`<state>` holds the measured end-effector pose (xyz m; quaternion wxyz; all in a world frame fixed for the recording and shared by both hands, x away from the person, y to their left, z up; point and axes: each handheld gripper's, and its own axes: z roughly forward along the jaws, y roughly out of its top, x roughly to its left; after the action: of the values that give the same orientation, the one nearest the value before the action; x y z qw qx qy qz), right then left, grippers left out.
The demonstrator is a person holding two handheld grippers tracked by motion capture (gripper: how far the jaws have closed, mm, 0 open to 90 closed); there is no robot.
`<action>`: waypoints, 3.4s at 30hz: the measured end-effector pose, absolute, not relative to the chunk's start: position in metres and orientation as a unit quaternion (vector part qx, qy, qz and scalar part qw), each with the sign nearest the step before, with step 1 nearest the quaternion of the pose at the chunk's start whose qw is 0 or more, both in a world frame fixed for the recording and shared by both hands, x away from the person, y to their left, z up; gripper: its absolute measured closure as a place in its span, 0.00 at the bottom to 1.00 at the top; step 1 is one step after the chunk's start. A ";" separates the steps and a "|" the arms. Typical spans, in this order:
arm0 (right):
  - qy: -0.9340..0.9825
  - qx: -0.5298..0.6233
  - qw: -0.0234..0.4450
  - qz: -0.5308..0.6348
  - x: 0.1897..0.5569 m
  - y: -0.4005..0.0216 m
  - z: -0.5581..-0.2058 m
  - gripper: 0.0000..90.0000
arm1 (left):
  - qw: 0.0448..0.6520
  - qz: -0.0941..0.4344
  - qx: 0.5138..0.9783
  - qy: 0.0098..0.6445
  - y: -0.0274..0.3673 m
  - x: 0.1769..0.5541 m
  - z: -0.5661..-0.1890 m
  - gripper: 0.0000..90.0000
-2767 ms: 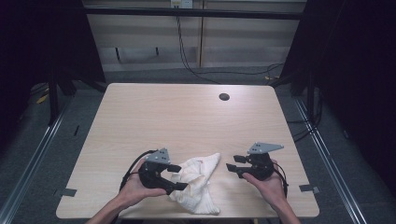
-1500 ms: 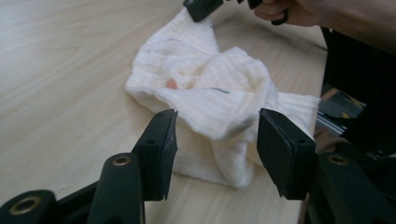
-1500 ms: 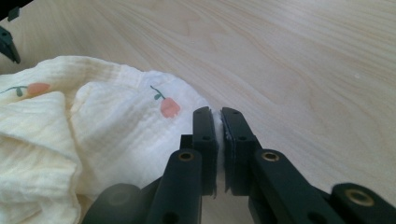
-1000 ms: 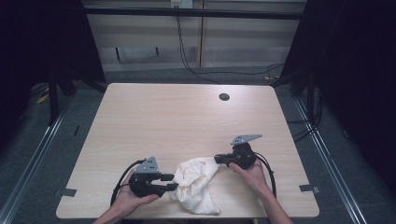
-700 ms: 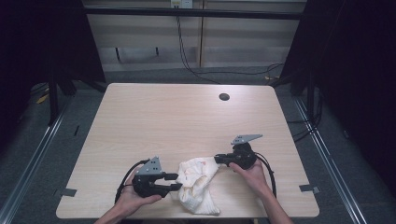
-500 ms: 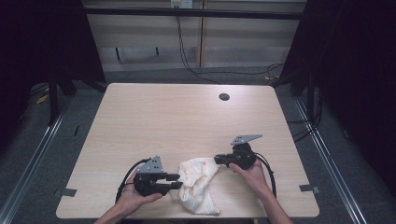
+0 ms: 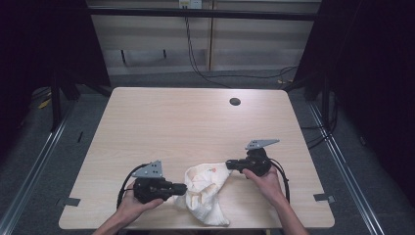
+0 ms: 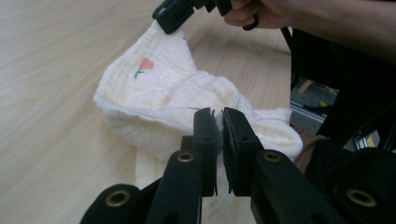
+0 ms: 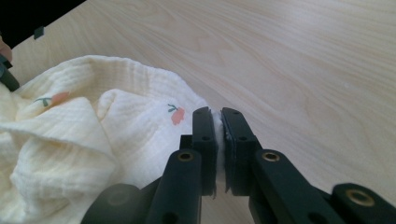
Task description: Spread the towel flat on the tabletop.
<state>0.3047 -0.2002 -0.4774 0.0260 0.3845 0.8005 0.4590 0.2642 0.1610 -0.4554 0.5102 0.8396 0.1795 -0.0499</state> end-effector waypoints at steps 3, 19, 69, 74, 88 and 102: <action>0.796 0.380 0.030 0.469 0.304 -0.200 -0.471 0.94 | 0.520 -0.043 0.831 0.191 0.171 0.268 -0.451 0.94; 0.778 0.375 0.056 0.501 0.300 -0.210 -0.437 0.94 | 0.539 -0.019 0.811 0.226 0.194 0.281 -0.434 0.98; 0.748 0.314 0.154 0.564 0.257 -0.227 -0.282 0.95 | 0.627 0.105 0.749 0.186 0.236 0.280 -0.305 0.98; 0.750 0.300 0.155 0.569 0.240 -0.223 -0.268 0.95 | 0.635 0.112 0.744 0.174 0.245 0.268 -0.295 0.98; 0.751 0.313 0.148 0.562 0.230 -0.221 -0.282 0.95 | 0.625 0.092 0.752 0.186 0.245 0.274 -0.311 0.98; 0.762 0.344 0.139 0.531 0.281 -0.220 -0.349 0.94 | 0.579 0.091 0.778 0.228 0.224 0.314 -0.373 0.98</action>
<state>0.2813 -0.2198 -0.3490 0.1394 0.3443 0.7616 0.5310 0.3136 0.2238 -0.3734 0.5785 0.7780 0.2275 0.0908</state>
